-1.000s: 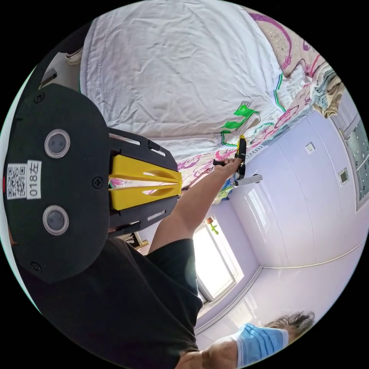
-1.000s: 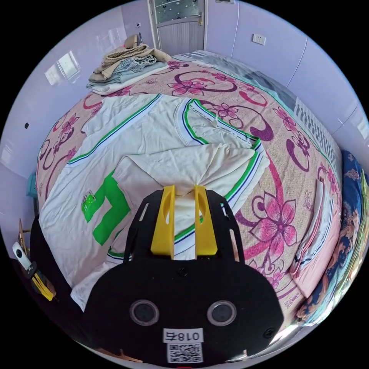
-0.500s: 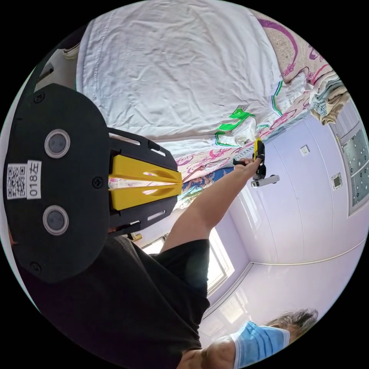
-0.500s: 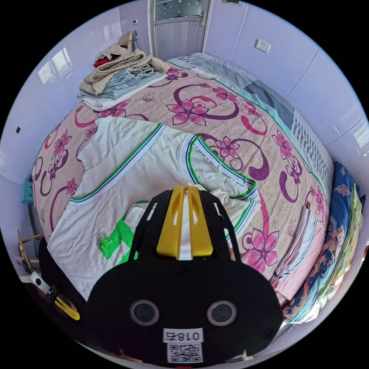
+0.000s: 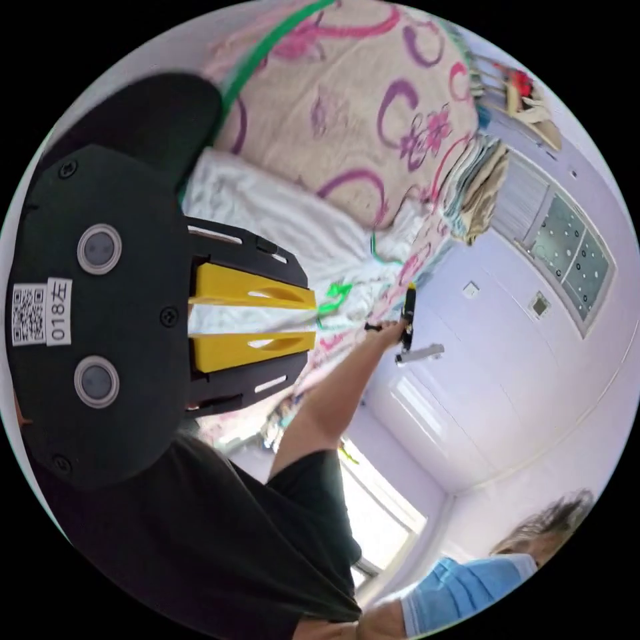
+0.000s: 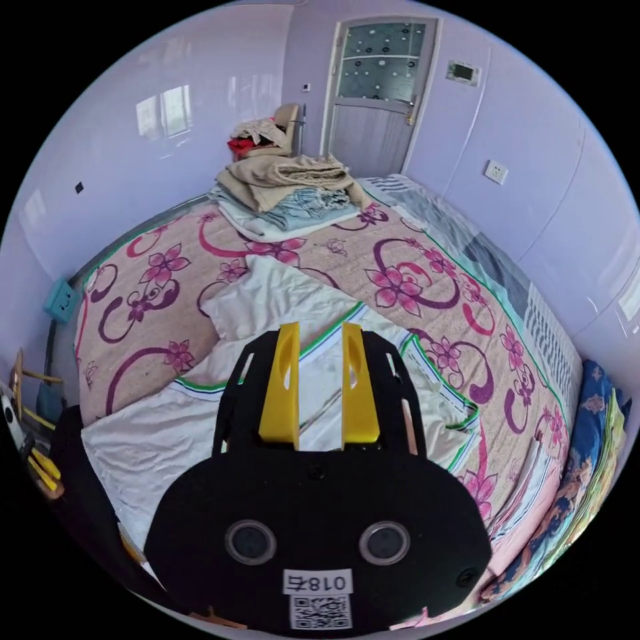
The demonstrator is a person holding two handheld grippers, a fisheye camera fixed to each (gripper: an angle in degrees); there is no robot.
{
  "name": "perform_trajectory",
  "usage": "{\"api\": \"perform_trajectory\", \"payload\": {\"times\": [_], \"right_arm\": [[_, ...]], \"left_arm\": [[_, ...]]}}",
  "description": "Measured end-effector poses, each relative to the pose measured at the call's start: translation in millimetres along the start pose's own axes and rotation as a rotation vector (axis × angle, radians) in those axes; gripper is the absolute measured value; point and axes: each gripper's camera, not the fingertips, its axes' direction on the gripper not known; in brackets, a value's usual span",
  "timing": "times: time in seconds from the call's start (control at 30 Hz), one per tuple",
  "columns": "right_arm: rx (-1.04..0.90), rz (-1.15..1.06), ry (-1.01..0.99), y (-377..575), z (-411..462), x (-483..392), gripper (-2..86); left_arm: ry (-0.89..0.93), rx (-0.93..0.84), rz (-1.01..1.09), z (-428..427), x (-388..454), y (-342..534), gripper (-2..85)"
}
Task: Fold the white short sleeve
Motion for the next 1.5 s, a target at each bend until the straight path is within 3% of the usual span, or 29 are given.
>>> {"api": "perform_trajectory", "payload": {"times": [0.07, 0.2, 0.43, 0.57, 0.83, 0.97, 1.13, 1.33, 1.5], "right_arm": [[0.021, -0.050, -0.041, -6, 4, -30, 10.9], [0.007, -0.135, -0.087, -21, 31, -92, 11.3], [-0.025, -0.163, -0.139, -40, 55, -146, 10.3], [-0.023, -0.183, -0.109, -46, 53, -149, 9.9], [0.013, -0.093, -0.099, -65, 46, -119, 9.4], [0.019, -0.077, -0.092, -72, 48, -111, 8.9], [-0.029, -0.058, -0.034, -79, 64, -104, 9.9], [-0.156, -0.234, 0.049, -89, 103, -135, 12.8], [-0.198, -0.195, 0.127, -109, 132, -126, 15.2]], "left_arm": [[-0.180, -0.108, 0.032, -22, -9, -6, 10.0], [-0.237, -0.215, -0.015, -40, -31, -5, 12.2], [-0.319, -0.359, -0.002, 7, -47, -26, 13.8], [-0.237, -0.503, -0.068, 43, -77, -37, 14.0], [-0.236, -0.543, -0.083, 62, -107, -56, 14.2], [-0.185, -0.583, -0.072, 71, -121, -65, 8.2], [-0.181, -0.580, -0.111, 72, -145, -66, 0.0], [-0.091, -0.568, -0.098, 71, -168, -72, -0.9], [-0.012, -0.541, -0.098, 64, -186, -74, -1.0]]}}
